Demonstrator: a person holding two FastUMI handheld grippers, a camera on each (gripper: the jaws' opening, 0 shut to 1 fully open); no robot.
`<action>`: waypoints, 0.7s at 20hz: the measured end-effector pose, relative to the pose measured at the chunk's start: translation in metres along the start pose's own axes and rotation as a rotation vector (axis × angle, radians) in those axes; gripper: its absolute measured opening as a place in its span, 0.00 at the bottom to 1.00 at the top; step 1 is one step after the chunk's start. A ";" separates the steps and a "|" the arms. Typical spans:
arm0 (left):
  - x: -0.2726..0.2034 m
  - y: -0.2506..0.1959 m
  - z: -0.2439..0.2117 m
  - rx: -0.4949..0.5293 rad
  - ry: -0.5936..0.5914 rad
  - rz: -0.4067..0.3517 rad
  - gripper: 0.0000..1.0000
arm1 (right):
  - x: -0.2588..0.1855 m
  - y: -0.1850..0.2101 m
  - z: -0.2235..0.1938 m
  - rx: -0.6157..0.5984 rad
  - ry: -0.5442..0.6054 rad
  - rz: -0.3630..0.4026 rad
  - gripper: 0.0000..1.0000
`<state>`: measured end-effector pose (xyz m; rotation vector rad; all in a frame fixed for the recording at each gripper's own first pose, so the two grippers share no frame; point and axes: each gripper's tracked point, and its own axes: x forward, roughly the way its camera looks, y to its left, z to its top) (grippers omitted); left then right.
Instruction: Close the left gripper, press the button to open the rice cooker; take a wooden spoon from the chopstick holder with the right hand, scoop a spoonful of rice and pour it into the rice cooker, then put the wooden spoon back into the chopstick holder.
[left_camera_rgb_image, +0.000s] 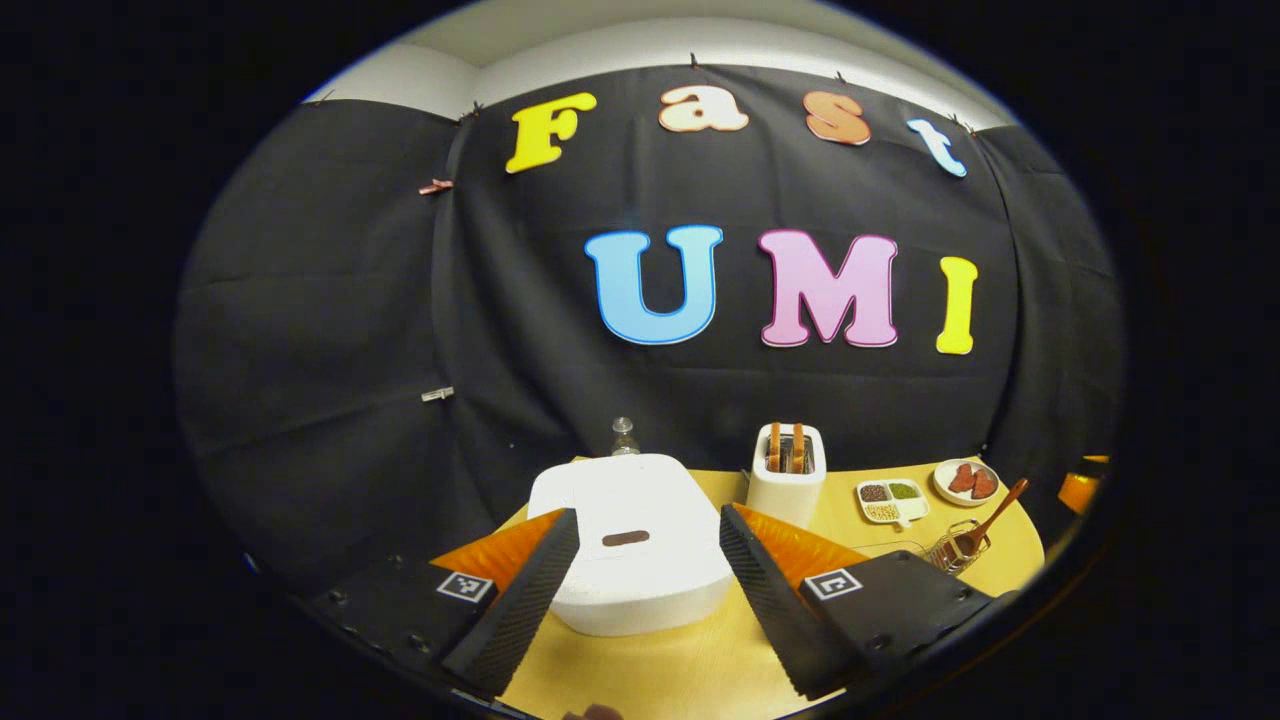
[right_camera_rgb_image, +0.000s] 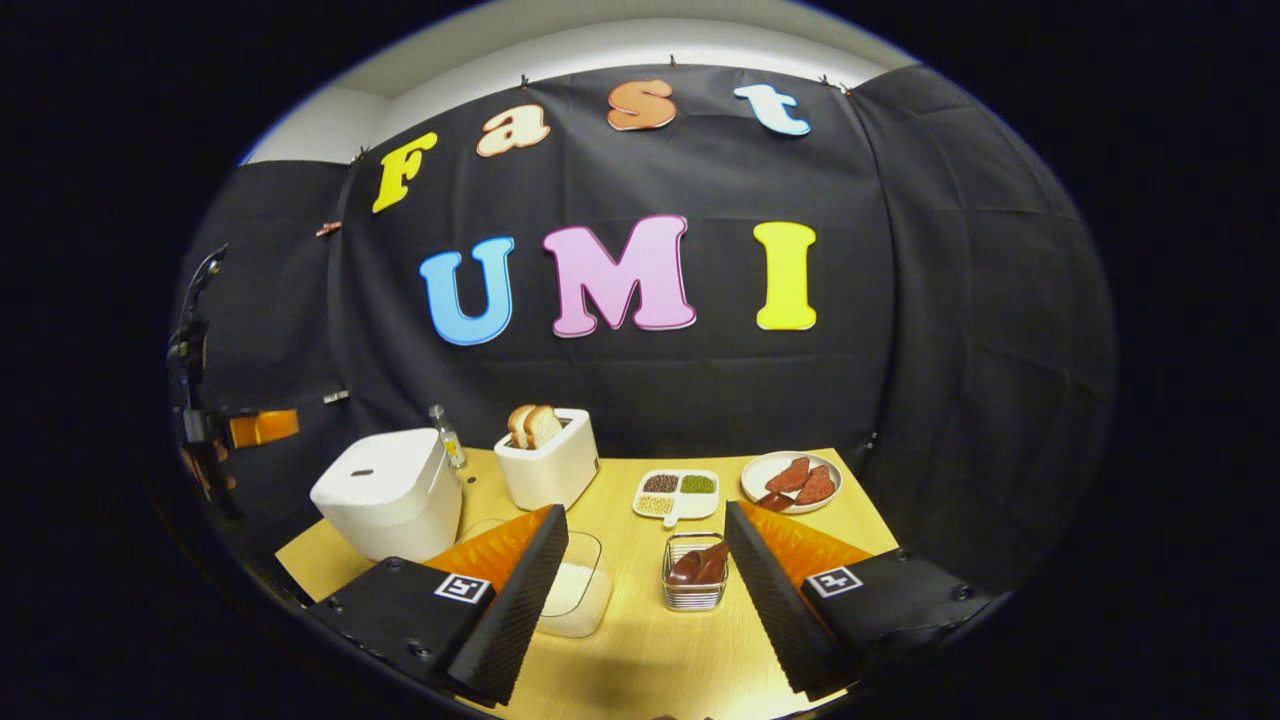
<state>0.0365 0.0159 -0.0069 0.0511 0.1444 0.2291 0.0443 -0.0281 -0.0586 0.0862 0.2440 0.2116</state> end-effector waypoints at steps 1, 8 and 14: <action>-0.017 -0.005 -0.010 -0.016 0.009 -0.023 0.97 | -0.010 0.003 0.007 0.016 -0.015 -0.018 0.99; -0.090 -0.012 -0.011 0.006 -0.052 -0.200 0.98 | -0.095 0.018 0.002 -0.026 -0.081 -0.129 0.98; -0.113 -0.011 -0.023 -0.004 -0.066 -0.272 0.97 | -0.139 0.016 0.000 -0.037 -0.113 -0.202 0.98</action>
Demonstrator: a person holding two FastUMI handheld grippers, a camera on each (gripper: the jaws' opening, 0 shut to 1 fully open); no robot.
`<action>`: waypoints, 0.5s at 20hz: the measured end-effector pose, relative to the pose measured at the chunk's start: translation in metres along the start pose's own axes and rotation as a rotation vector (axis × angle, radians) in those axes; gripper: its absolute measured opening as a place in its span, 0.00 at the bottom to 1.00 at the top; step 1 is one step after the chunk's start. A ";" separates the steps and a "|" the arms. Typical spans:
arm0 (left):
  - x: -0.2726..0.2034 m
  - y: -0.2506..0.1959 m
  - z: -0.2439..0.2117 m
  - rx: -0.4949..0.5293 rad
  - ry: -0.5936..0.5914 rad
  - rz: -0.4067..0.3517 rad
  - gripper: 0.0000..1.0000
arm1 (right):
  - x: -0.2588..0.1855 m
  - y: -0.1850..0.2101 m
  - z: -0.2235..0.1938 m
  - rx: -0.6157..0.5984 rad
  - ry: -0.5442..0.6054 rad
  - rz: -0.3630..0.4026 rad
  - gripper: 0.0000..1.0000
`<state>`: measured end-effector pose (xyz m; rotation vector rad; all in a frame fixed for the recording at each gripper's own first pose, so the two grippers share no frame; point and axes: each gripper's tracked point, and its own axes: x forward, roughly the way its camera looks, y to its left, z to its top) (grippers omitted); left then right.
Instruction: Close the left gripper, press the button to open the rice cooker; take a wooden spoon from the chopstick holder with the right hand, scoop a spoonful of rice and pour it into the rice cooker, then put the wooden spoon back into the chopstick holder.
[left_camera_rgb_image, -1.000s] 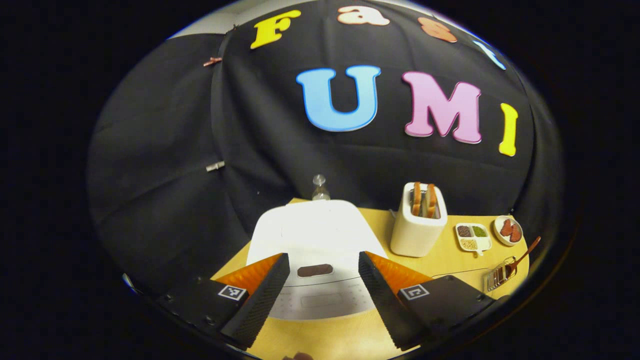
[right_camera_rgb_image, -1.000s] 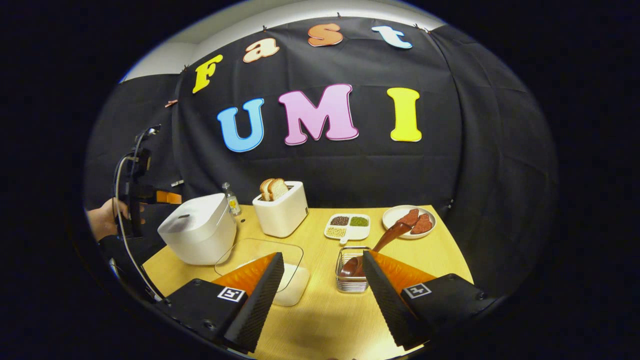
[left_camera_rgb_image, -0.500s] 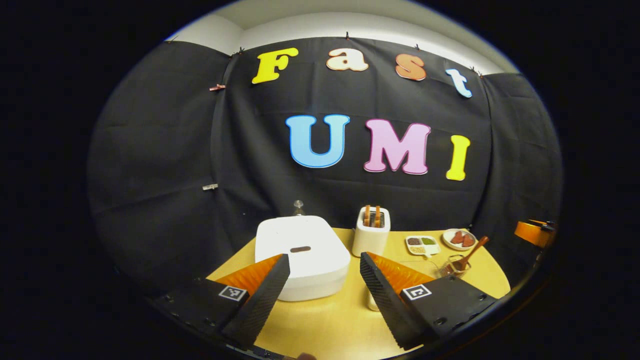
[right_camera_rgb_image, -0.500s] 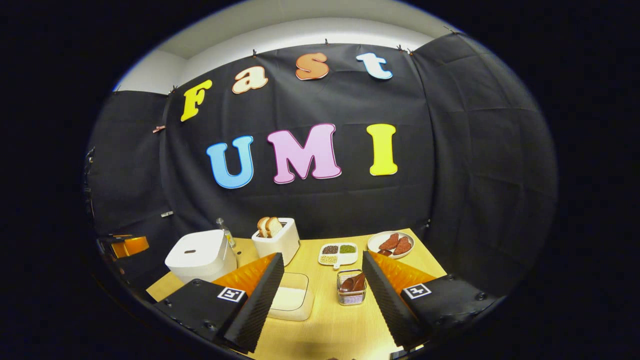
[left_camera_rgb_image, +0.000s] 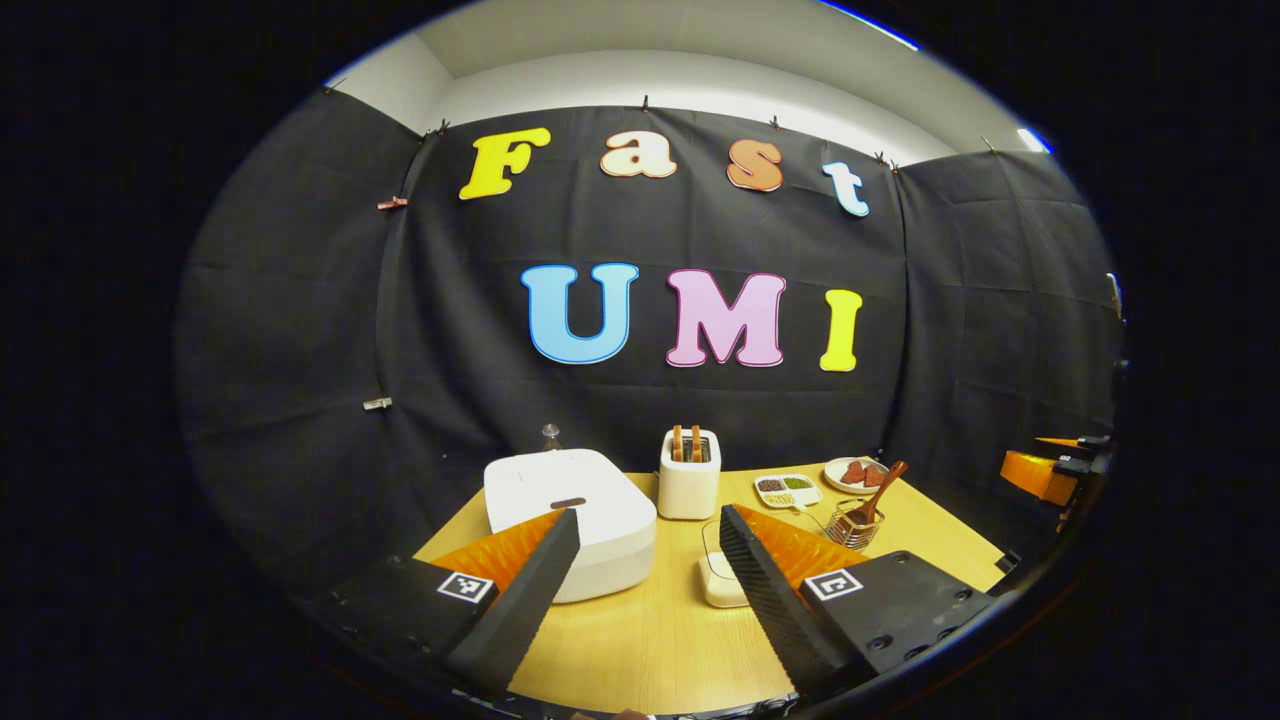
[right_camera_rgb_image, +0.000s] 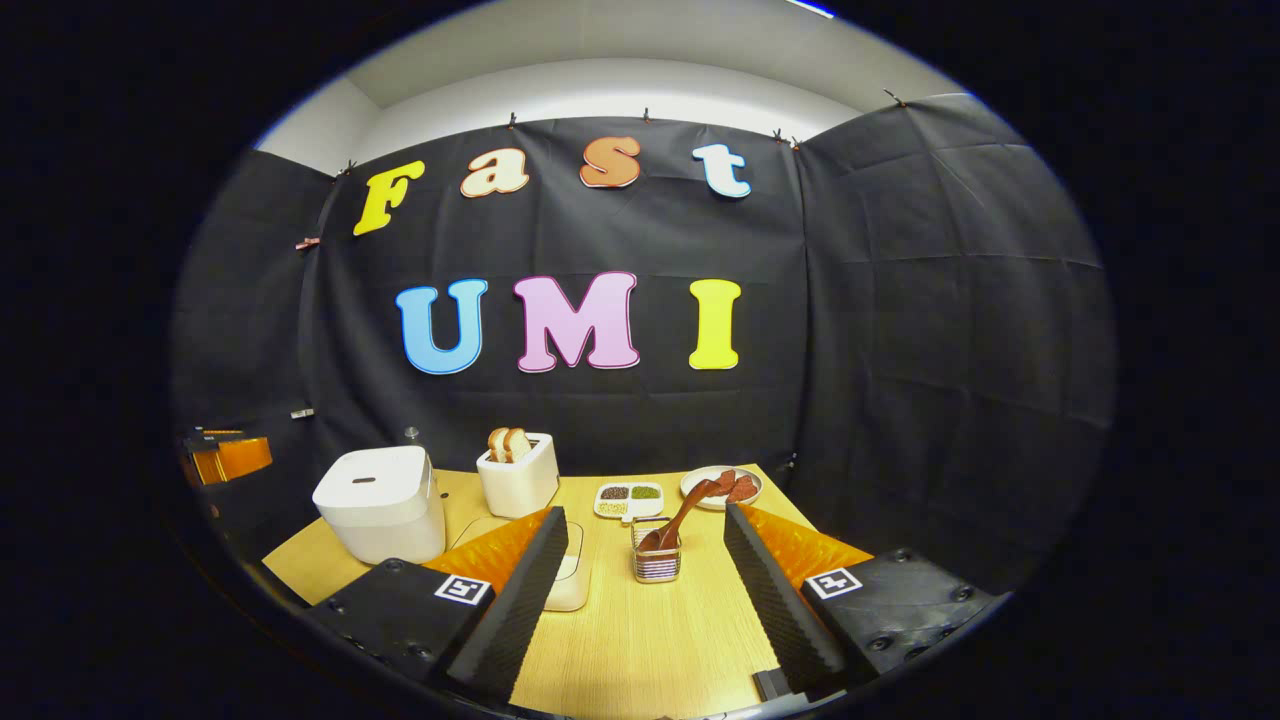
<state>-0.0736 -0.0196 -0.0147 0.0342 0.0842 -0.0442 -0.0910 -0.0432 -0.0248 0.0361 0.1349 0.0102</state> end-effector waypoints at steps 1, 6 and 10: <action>-0.003 0.003 -0.006 -0.014 0.017 0.002 0.98 | -0.004 0.001 -0.001 0.003 0.001 -0.003 0.98; -0.009 0.013 -0.007 -0.024 0.014 -0.008 0.97 | -0.017 0.008 -0.003 0.016 0.007 -0.010 0.98; -0.005 0.032 -0.007 0.024 0.014 0.019 0.97 | -0.021 0.014 -0.005 0.017 0.014 -0.005 0.98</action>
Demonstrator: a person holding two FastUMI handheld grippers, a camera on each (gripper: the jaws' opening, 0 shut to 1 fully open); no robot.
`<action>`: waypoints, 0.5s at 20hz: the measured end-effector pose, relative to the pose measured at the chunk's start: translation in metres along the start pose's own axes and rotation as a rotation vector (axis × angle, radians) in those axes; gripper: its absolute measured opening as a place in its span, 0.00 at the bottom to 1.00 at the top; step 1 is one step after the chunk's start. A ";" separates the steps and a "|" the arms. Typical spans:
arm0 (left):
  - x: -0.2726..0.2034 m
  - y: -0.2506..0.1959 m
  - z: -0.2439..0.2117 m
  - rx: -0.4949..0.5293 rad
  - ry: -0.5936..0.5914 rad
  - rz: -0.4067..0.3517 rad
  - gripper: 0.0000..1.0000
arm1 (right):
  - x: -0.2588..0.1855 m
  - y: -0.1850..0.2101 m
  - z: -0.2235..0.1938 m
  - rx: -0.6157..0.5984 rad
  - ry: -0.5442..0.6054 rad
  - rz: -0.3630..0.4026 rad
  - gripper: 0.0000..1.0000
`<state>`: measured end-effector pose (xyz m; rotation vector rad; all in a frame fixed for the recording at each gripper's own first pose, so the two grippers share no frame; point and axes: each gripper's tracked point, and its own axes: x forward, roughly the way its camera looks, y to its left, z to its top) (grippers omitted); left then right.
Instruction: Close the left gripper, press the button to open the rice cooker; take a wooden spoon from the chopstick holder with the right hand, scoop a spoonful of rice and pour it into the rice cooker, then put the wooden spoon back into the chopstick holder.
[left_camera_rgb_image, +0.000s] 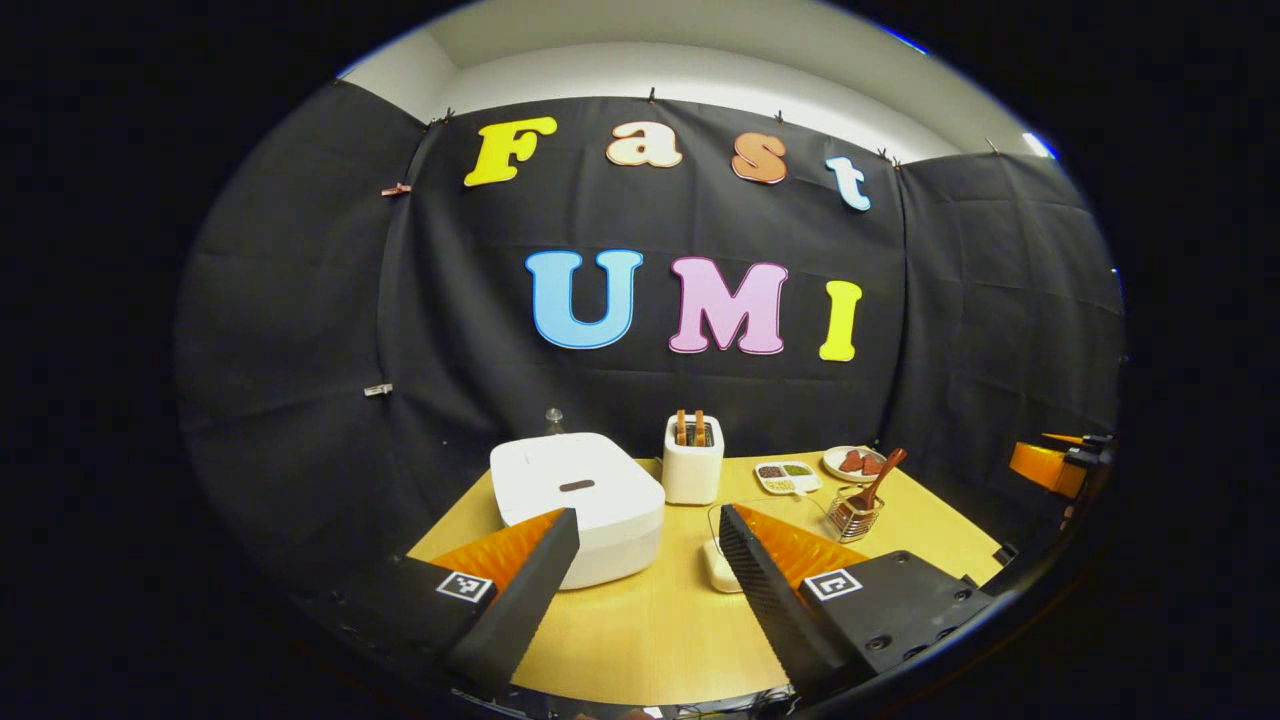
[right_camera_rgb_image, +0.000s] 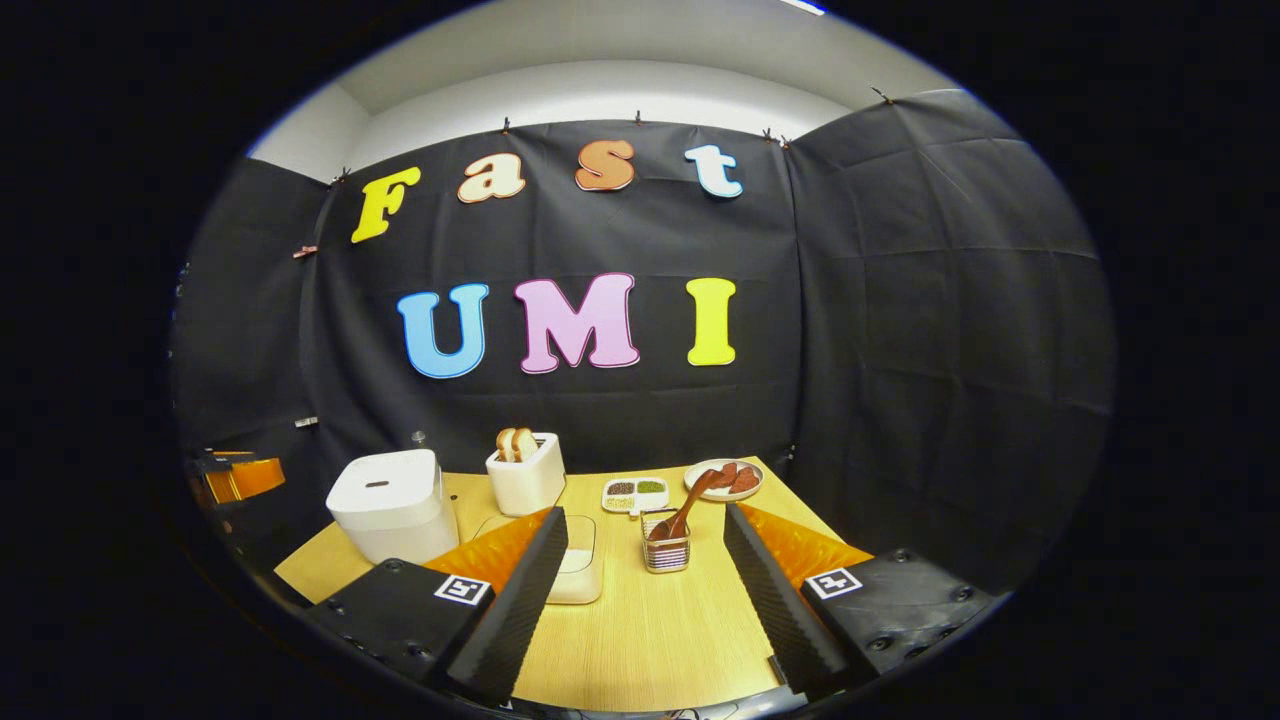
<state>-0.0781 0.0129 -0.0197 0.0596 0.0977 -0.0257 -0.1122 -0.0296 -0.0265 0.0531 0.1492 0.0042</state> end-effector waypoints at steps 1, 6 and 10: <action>0.002 0.003 -0.001 0.004 0.002 0.001 0.97 | 0.000 0.002 0.000 -0.002 0.001 0.002 0.98; 0.007 0.010 -0.008 -0.014 0.020 -0.001 0.97 | 0.003 0.009 -0.001 -0.005 0.009 0.015 0.98; 0.012 0.005 -0.012 -0.004 0.028 -0.016 0.97 | 0.011 0.017 0.002 0.006 0.012 0.024 0.98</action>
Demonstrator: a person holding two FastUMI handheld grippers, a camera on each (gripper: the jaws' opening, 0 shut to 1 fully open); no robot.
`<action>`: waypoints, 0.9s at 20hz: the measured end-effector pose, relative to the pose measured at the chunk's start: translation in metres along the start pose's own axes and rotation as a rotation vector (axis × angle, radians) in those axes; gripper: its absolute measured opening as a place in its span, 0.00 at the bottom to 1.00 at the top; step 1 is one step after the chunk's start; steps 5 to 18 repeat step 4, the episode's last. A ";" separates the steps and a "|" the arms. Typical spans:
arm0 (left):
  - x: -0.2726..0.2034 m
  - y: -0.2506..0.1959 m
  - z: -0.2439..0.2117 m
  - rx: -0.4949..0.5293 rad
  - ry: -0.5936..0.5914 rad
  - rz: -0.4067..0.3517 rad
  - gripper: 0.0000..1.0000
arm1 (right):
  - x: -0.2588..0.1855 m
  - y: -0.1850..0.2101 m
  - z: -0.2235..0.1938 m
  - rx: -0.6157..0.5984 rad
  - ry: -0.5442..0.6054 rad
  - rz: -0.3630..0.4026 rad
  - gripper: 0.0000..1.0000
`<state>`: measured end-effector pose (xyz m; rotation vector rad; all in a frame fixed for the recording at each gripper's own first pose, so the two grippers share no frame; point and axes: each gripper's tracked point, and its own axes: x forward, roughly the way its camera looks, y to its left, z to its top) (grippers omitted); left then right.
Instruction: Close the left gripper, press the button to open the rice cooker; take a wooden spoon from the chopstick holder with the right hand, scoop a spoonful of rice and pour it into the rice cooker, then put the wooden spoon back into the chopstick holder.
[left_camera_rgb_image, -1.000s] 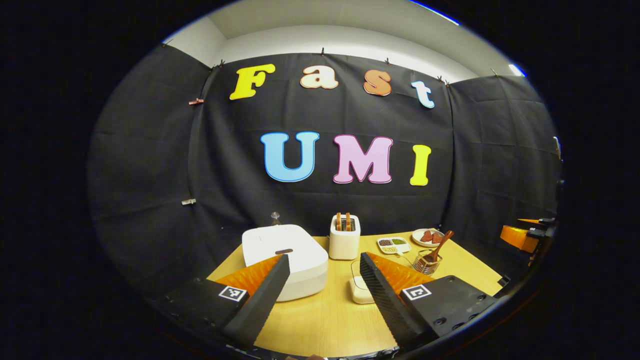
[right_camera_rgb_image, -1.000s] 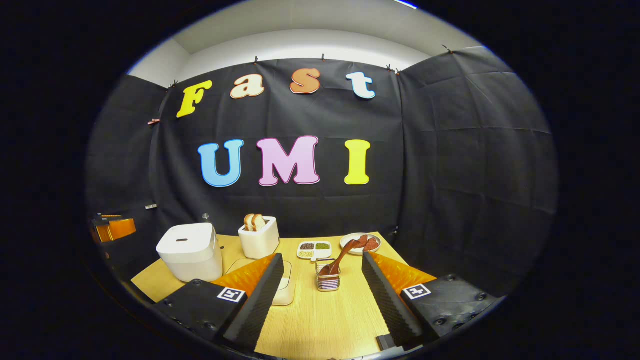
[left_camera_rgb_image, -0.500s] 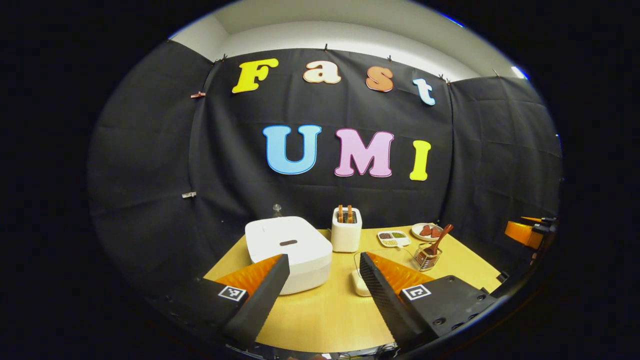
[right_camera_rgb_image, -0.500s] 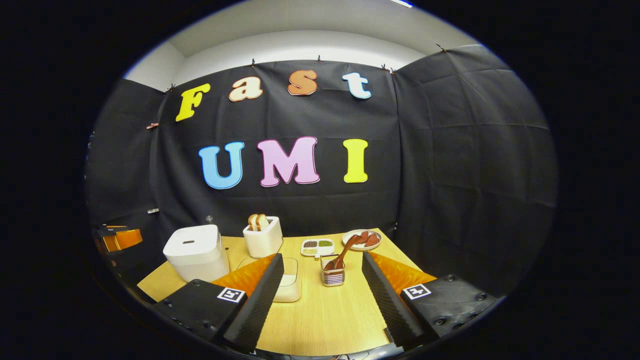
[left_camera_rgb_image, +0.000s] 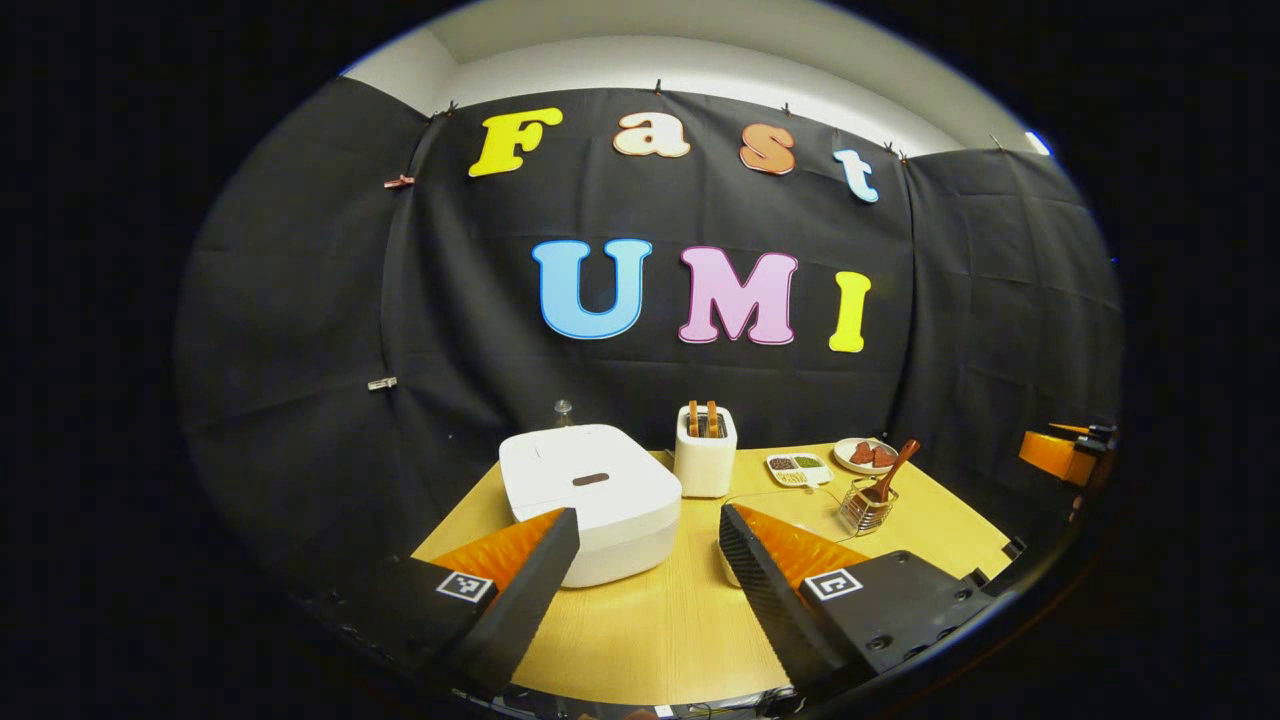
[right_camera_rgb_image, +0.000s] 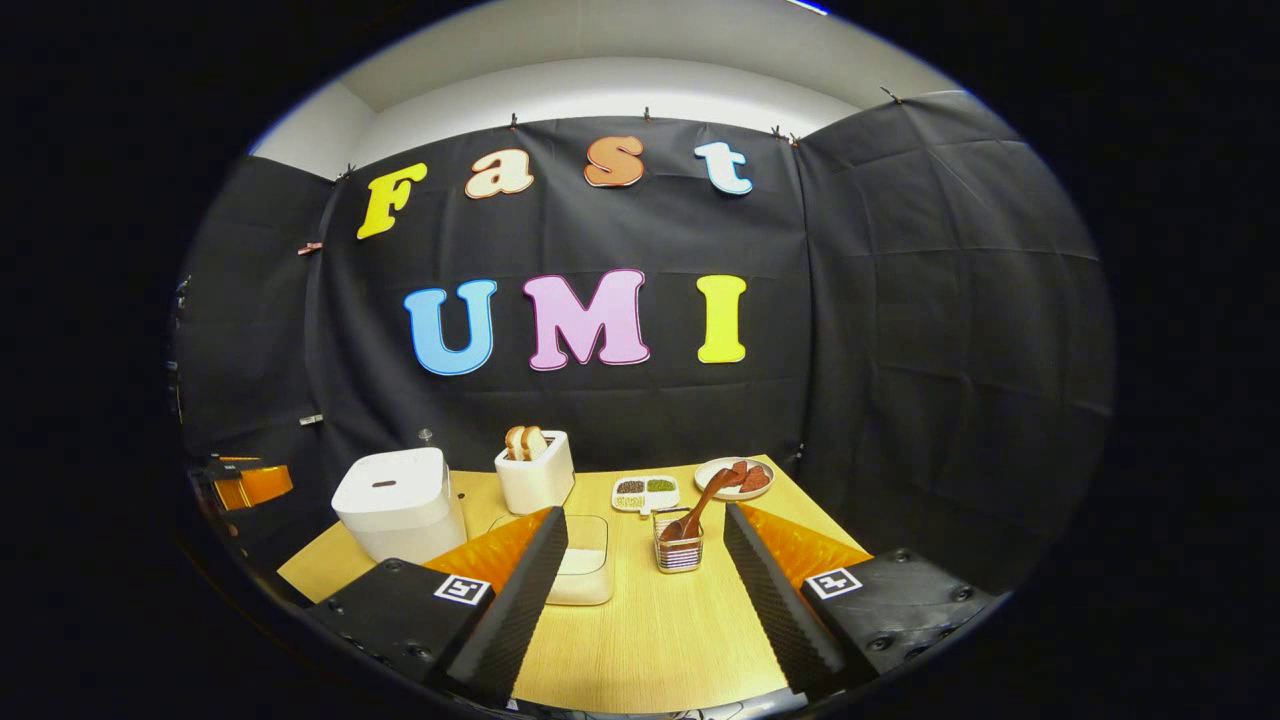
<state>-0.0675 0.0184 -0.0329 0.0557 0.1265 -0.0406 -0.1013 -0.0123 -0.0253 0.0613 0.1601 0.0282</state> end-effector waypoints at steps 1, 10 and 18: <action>0.002 -0.002 -0.001 0.006 0.001 -0.006 0.97 | 0.002 0.002 0.001 -0.001 0.001 0.003 0.98; 0.006 -0.007 -0.005 0.003 0.008 -0.027 0.97 | 0.006 0.005 0.003 -0.006 0.002 0.008 0.98; 0.006 -0.007 -0.005 0.003 0.008 -0.027 0.97 | 0.006 0.005 0.003 -0.006 0.002 0.008 0.98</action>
